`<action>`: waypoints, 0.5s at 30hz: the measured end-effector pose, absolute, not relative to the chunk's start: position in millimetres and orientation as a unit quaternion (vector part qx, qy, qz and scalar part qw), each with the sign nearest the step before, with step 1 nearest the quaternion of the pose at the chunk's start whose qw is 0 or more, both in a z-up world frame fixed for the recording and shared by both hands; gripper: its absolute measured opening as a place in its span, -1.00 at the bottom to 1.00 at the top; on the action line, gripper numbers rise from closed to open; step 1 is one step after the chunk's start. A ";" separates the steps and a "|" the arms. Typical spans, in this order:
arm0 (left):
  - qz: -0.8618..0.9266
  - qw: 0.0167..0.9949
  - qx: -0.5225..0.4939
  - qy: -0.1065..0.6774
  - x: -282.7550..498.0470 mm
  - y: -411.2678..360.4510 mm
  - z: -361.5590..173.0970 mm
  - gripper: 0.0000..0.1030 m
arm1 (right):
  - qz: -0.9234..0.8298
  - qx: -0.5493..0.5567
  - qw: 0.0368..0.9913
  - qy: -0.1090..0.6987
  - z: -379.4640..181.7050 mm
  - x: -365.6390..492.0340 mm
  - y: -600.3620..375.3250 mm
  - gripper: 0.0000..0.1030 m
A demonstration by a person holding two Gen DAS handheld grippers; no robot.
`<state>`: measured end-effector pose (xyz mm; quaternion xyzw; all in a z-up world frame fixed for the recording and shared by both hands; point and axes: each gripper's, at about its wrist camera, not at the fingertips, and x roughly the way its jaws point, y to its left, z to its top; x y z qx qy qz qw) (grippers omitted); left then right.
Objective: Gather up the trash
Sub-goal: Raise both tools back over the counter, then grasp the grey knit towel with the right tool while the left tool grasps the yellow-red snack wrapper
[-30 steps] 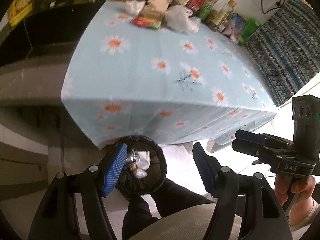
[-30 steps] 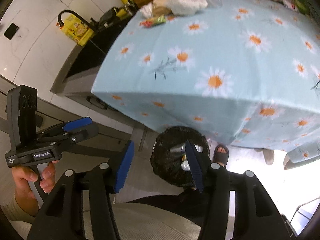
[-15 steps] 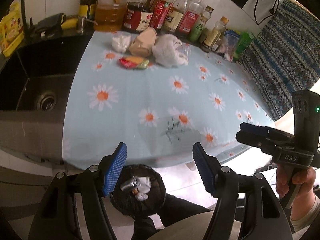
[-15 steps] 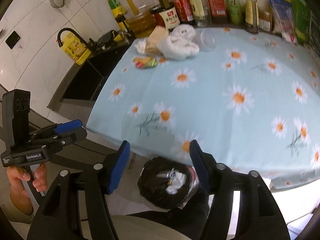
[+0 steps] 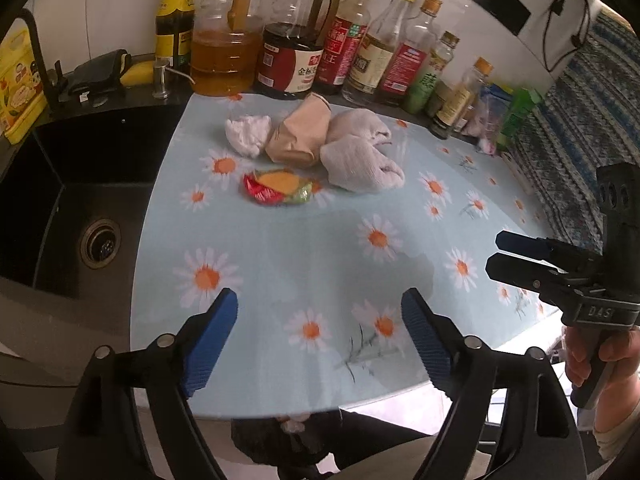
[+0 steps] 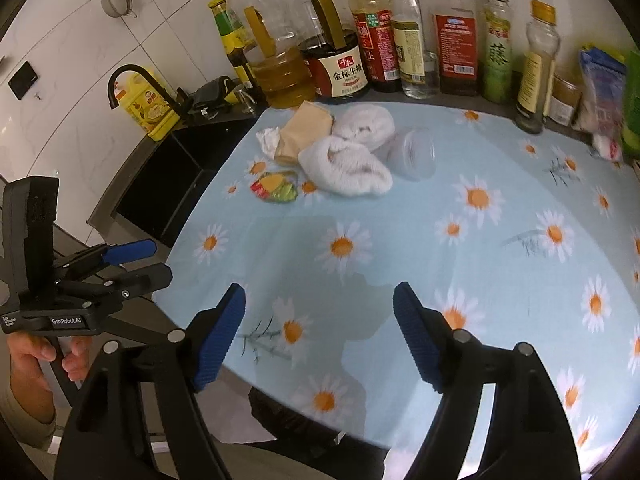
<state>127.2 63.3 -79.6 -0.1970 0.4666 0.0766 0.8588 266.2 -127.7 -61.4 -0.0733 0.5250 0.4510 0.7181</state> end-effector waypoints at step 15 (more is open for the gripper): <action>0.111 0.834 -0.192 0.504 201.2 95.6 -110.7 0.68 | 0.483 -0.103 0.685 0.536 -89.5 339.1 -68.3 0.58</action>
